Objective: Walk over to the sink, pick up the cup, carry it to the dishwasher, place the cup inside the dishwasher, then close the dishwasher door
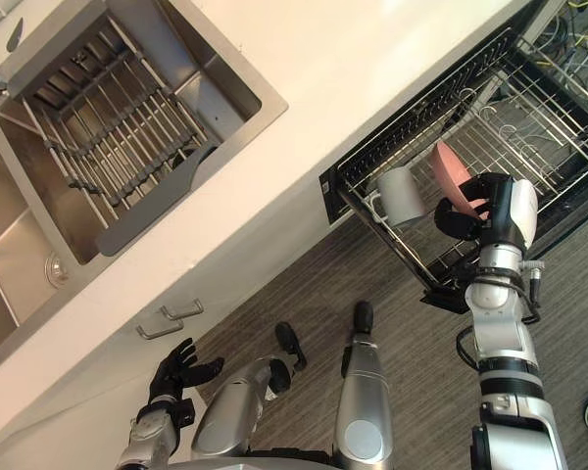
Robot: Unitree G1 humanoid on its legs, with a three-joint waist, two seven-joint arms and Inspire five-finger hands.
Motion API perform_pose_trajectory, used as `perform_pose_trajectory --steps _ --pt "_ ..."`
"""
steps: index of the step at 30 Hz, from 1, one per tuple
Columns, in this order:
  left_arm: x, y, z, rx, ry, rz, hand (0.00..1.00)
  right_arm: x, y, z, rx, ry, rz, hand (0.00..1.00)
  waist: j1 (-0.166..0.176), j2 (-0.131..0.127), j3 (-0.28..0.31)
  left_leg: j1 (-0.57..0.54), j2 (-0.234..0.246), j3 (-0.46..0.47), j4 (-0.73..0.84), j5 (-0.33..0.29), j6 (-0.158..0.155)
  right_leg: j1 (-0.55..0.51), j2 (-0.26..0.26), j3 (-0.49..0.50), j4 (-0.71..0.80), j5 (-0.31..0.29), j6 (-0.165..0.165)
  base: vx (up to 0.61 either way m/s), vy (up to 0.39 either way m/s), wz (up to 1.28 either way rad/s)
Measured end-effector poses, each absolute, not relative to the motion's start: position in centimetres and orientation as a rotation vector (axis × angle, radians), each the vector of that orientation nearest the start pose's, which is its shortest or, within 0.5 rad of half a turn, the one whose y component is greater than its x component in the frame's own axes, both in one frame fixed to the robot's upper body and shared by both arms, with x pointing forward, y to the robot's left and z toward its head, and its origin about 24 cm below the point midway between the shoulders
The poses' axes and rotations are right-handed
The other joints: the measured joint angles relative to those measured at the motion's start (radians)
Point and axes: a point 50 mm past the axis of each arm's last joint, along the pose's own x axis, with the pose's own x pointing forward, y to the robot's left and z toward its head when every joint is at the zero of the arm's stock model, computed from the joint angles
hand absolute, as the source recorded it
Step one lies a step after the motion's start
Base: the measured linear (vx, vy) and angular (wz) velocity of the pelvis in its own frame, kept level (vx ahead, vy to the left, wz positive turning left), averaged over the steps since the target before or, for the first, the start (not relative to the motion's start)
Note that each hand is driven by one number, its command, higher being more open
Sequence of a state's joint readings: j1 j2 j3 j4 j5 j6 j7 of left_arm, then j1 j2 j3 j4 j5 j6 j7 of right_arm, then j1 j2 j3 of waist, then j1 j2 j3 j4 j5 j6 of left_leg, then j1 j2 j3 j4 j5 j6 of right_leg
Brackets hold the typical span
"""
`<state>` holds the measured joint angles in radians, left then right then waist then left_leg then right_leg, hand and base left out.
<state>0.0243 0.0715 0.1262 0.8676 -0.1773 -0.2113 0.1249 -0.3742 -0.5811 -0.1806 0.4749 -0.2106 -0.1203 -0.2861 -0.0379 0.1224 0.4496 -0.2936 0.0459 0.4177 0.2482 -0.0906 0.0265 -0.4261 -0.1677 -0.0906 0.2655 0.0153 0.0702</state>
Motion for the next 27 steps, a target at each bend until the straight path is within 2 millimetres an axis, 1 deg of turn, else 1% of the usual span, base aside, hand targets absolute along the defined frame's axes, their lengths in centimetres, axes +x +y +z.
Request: perform_pose_trajectory --steps 2,3,8,9,13,18,21,24,25,27 --pt "16.8 20.6 -11.8 -0.086 0.654 0.364 0.90 30.9 -32.4 13.1 -0.701 -0.161 -0.531 0.30 0.002 0.001 0.001 -0.013 -0.005 -0.001 -0.001 0.004 0.005 -0.012 -0.003 0.003 -0.004 0.006 0.003 0.02 0.027 0.02" --pt "17.2 20.5 -11.6 -0.094 0.637 0.361 0.90 31.3 -32.7 14.0 -0.713 -0.173 -0.540 0.30 0.005 0.004 0.004 -0.024 -0.011 -0.002 -0.003 0.007 0.010 -0.023 -0.008 0.004 -0.005 0.009 0.005 0.00 0.000 0.00" --pt "18.4 20.2 -11.1 -0.112 0.602 0.354 0.90 32.2 -33.2 15.0 -0.721 -0.169 -0.557 0.30 0.023 0.004 0.015 -0.033 -0.015 -0.003 -0.003 0.008 0.011 -0.032 -0.009 0.010 -0.010 0.018 0.005 0.00 0.007 0.00" --pt "18.5 20.3 -11.0 -0.112 0.595 0.354 0.90 32.6 -33.1 15.4 -0.724 -0.172 -0.554 0.90 0.023 0.004 0.015 -0.043 -0.015 -0.003 -0.003 0.008 0.011 -0.043 -0.009 0.012 -0.012 0.023 0.004 0.00 0.000 0.00" --pt "18.8 20.2 -10.8 -0.114 0.585 0.356 0.90 33.3 -33.0 16.1 -0.713 -0.174 -0.564 0.90 0.026 0.004 0.017 -0.064 -0.015 0.000 0.002 0.010 0.014 -0.064 -0.007 0.020 -0.015 0.033 0.004 0.00 0.001 -0.03" --pt "19.8 20.3 -10.3 -0.141 0.558 0.383 0.90 33.7 -33.3 16.6 -0.674 -0.161 -0.589 0.90 0.048 0.003 0.018 -0.079 -0.010 0.004 0.015 0.009 0.014 -0.075 0.006 0.046 -0.039 0.058 0.002 0.00 0.000 -0.17" --pt "20.3 20.1 -10.0 -0.149 0.540 0.382 0.90 33.9 -33.1 16.9 -0.659 -0.167 -0.589 0.90 0.051 0.001 0.019 -0.092 -0.004 0.004 0.036 0.003 0.013 -0.085 0.013 0.060 -0.040 0.065 0.001 -0.01 -0.014 -0.16" --pt "20.3 20.0 -10.0 -0.152 0.542 0.382 0.90 33.9 -32.7 17.4 -0.643 -0.197 -0.583 0.90 0.051 -0.004 0.022 -0.097 0.006 -0.003 0.066 -0.016 0.009 -0.085 0.026 0.077 -0.044 0.074 0.000 -0.02 -0.017 -0.23" --pt "20.3 20.1 -10.0 -0.153 0.541 0.384 0.90 33.9 -32.3 17.8 -0.637 -0.225 -0.578 0.90 0.050 -0.012 0.027 -0.099 0.007 -0.015 0.076 -0.022 0.007 -0.084 0.032 0.086 -0.048 0.079 -0.001 -0.03 -0.016 -0.21" --pt "20.2 20.1 -10.0 -0.154 0.543 0.386 0.90 33.3 -31.7 18.1 -0.602 -0.278 -0.574 0.90 0.047 -0.017 0.030 -0.100 0.008 -0.037 0.084 -0.028 0.005 -0.078 0.038 0.089 -0.055 0.083 -0.002 -0.04 -0.024 -0.14"
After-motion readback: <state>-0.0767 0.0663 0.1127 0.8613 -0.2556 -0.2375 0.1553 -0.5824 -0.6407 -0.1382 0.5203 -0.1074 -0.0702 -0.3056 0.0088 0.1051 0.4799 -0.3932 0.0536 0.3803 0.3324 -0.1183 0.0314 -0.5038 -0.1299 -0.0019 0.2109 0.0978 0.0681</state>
